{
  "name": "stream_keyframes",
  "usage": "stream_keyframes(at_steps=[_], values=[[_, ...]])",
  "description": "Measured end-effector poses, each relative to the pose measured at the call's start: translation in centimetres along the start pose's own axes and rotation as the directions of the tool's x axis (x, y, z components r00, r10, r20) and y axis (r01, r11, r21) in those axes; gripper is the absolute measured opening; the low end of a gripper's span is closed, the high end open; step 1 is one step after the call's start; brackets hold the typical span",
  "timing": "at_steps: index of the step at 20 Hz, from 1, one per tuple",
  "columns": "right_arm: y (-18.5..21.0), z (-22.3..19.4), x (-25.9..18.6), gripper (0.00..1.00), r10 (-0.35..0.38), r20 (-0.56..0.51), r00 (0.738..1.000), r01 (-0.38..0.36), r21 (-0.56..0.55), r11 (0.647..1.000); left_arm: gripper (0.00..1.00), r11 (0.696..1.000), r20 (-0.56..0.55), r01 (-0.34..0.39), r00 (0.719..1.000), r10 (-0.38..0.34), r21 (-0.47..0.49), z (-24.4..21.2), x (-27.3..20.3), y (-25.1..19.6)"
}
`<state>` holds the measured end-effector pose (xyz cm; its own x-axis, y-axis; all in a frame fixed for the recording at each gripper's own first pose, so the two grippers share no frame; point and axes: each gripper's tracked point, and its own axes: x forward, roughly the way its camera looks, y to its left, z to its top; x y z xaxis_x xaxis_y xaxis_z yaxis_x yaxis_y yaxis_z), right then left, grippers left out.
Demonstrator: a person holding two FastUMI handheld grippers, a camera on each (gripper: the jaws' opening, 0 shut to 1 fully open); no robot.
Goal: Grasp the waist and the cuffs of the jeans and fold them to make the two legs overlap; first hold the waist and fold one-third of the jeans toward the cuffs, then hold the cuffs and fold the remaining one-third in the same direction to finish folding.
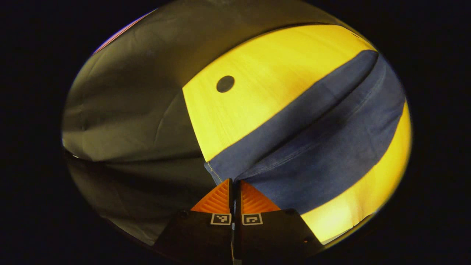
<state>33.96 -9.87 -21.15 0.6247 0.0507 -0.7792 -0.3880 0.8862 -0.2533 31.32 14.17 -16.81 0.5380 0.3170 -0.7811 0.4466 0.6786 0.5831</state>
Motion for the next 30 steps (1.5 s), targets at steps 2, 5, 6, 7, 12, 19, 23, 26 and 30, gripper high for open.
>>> stream_keyframes(at_steps=[2, 5, 6, 7, 12, 19, 23, 26, 30], values=[[0.1, -0.6, 2.7, 0.00, -0.007, -0.027, 1.000, 0.006, -0.002, 1.000, 0.00, 0.998, 0.024, -0.050, 0.998, 0.051, -0.038, 1.0, 1.9, -0.1], [0.4, -1.5, 5.4, 0.03, -0.016, -0.059, 0.998, 0.016, -0.003, 1.000, 0.00, 0.993, 0.027, -0.089, 0.995, 0.091, -0.078, 1.2, 3.4, -0.9], [0.4, -1.6, 5.7, 0.03, -0.017, -0.067, 0.998, 0.017, 0.002, 1.000, 0.00, 0.990, 0.034, -0.109, 0.993, 0.113, -0.094, 1.5, 3.8, -0.8], [0.1, -1.8, 6.2, 0.03, -0.020, -0.063, 0.998, 0.020, 0.008, 1.000, 0.00, 0.985, 0.037, -0.137, 0.989, 0.142, -0.107, 1.5, 4.0, -0.7], [-2.7, -0.2, 4.4, 0.72, -0.054, 0.008, 0.999, 0.052, 0.135, 0.990, 0.53, 0.960, 0.055, -0.170, 0.981, 0.187, -0.223, 1.5, 3.3, -0.5], [-8.4, -3.3, -2.1, 1.00, -0.140, 0.085, 0.986, 0.106, 0.323, 0.941, 0.95, 0.834, 0.175, -0.134, 0.948, 0.265, -0.536, 1.9, 1.8, 0.9], [-10.6, -9.2, -3.2, 1.00, -0.161, 0.012, 0.987, 0.144, 0.385, 0.911, 0.95, 0.786, 0.184, -0.147, 0.931, 0.315, -0.600, 1.9, 2.3, 1.1], [-11.2, -13.0, -2.4, 1.00, -0.145, -0.028, 0.989, 0.143, 0.417, 0.898, 0.95, 0.754, 0.154, -0.135, 0.941, 0.300, -0.643, 1.7, 2.9, 1.2], [-10.9, -14.4, -2.0, 1.00, -0.110, -0.049, 0.993, 0.121, 0.459, 0.880, 0.95, 0.707, 0.122, -0.140, 0.944, 0.307, -0.693, 2.3, 2.6, 1.4]])
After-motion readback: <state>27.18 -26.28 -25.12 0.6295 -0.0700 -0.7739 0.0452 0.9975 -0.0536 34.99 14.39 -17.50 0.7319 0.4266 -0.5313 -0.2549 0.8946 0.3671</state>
